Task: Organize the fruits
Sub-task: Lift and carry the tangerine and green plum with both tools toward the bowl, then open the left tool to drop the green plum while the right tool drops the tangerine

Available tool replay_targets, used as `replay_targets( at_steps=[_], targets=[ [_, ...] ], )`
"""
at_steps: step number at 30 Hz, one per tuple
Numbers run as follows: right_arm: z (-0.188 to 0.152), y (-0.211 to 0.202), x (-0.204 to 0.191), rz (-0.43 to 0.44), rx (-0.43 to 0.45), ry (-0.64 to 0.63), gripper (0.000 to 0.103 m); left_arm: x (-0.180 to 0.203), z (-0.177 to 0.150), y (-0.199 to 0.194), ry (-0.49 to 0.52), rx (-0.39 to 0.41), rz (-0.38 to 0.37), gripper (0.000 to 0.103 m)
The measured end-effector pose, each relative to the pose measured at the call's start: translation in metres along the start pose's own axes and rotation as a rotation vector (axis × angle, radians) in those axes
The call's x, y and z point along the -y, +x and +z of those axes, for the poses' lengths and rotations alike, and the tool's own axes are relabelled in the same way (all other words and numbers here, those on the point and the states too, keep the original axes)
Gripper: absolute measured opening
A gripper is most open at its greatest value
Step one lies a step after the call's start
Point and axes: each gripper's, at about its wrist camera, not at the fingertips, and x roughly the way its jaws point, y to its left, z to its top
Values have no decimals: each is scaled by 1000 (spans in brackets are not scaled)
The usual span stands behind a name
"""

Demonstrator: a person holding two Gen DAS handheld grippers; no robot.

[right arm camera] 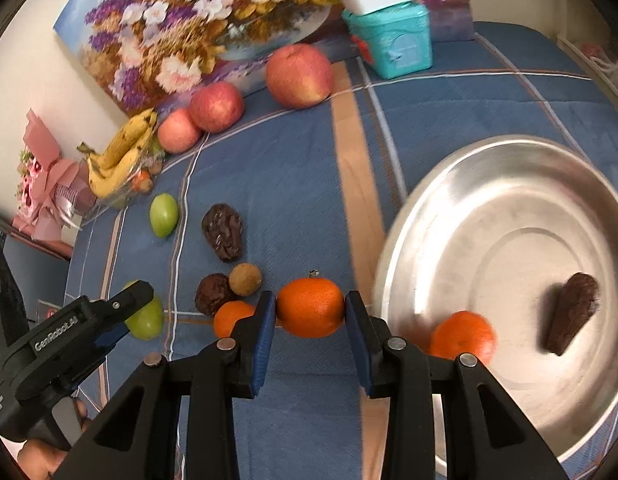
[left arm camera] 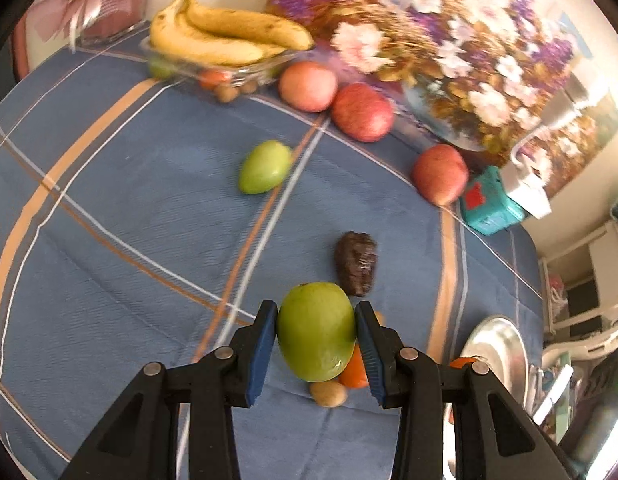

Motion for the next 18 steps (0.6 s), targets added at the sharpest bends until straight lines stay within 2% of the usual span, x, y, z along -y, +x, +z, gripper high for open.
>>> replay_targets(
  at_steps=[7,10,14,18],
  targets=[
    [7,-24,37,-55,56,83,37,45,-15,4,102,-34,-61,42],
    [9,-36,61,-98,82,138,37,73,-26,9,174,-61,-94,42],
    [12,-50,98,-204,119,212,37,114,-42,17,274,-97,-145,42],
    [12,-59,125,-237,138,266,37,147,-51,25,361,-116,-162,43]
  ],
)
